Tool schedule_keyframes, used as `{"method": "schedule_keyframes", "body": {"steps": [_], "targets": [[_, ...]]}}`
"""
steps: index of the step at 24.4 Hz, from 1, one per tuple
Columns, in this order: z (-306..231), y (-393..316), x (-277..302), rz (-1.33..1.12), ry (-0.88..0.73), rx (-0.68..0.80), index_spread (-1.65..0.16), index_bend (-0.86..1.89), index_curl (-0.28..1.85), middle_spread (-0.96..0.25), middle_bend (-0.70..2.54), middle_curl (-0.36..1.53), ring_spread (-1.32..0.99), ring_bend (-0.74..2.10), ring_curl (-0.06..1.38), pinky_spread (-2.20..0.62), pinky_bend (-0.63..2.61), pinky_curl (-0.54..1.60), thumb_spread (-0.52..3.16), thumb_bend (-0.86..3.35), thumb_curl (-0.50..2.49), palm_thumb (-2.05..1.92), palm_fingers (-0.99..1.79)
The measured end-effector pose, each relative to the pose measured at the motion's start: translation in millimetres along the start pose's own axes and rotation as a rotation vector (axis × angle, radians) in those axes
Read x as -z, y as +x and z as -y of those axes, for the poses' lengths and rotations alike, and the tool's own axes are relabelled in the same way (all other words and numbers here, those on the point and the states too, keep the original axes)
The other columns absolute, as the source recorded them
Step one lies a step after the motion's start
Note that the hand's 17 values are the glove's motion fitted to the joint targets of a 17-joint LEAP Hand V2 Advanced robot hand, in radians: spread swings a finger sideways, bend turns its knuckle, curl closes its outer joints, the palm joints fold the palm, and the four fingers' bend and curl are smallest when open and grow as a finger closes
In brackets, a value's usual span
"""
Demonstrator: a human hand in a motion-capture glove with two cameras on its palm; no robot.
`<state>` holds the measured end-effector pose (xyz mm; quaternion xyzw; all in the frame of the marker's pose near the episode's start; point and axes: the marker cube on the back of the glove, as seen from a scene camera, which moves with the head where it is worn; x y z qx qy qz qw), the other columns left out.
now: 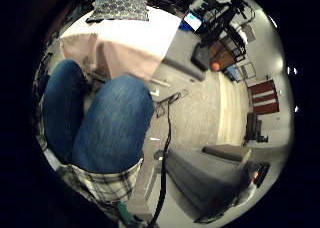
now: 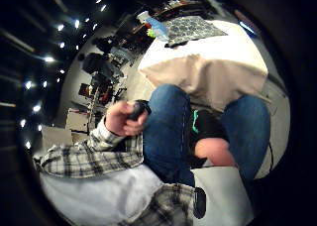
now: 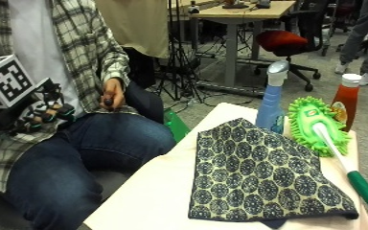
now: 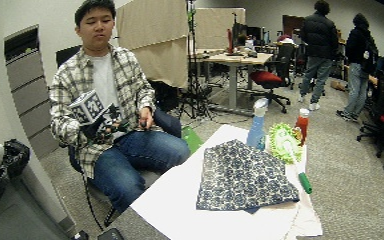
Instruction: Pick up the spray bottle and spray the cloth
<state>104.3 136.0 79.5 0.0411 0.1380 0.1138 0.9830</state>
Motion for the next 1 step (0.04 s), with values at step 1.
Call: {"method": "schedule_keyframes", "body": {"steps": [1], "targets": [[-5.3,0.6,-2.6,0.0,-0.002,-0.01,-0.33,0.2,0.39,-0.05,0.19,0.34,0.07,0.18,0.21,0.18,0.18,0.32,1.02,-0.01,0.53,0.7,0.08]]}}
